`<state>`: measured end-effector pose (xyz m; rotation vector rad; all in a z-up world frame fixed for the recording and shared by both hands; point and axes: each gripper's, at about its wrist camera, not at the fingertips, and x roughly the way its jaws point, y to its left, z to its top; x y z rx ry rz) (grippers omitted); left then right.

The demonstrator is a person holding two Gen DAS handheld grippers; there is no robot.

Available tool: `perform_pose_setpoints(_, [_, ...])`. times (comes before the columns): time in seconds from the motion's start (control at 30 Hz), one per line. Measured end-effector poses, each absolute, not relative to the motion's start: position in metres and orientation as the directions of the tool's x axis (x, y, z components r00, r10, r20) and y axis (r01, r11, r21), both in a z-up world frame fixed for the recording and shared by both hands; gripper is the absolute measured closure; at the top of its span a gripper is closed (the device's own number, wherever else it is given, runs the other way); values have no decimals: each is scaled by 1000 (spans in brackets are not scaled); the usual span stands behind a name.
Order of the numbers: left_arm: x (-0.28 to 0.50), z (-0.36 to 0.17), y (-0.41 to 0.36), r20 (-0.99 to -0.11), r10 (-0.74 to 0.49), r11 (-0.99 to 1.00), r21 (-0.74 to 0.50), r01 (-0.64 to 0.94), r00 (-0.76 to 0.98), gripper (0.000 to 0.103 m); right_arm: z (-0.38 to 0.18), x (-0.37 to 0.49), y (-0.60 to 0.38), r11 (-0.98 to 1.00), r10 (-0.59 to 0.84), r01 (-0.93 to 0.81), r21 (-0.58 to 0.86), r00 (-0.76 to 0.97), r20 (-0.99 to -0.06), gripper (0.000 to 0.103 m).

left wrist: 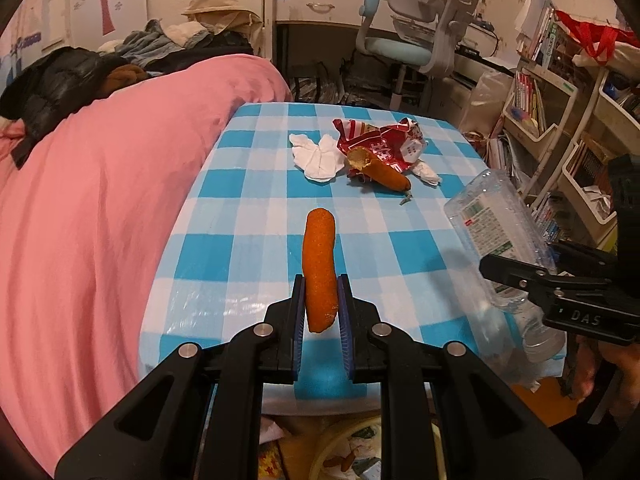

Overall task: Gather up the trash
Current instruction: 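Lift the clear bottle off the table with the right tool, then carry the bottle with the right tool and orange stick with the left into the bin, release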

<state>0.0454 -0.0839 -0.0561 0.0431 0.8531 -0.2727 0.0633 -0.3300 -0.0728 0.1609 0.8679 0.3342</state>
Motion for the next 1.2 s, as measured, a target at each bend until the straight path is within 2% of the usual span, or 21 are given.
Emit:
perform_pose_setpoints(0.5, [-5,-62,-73,-749,-221,967,-87,238,625,88,-96,-1,-277,903,419,-319,286,513,-749,47])
perform_pose_setpoints(1.0, [-38,-70,-69,-757,-229,965,-93,246,612,88,-174,-51,-229,889,389,-360,283,269,-881,47])
perform_pose_setpoints(1.2, [-50,-76,-72,-772,-230,962,-87,260,593,88,-167,-50,-241,912,366,-309,268,322,-873,41])
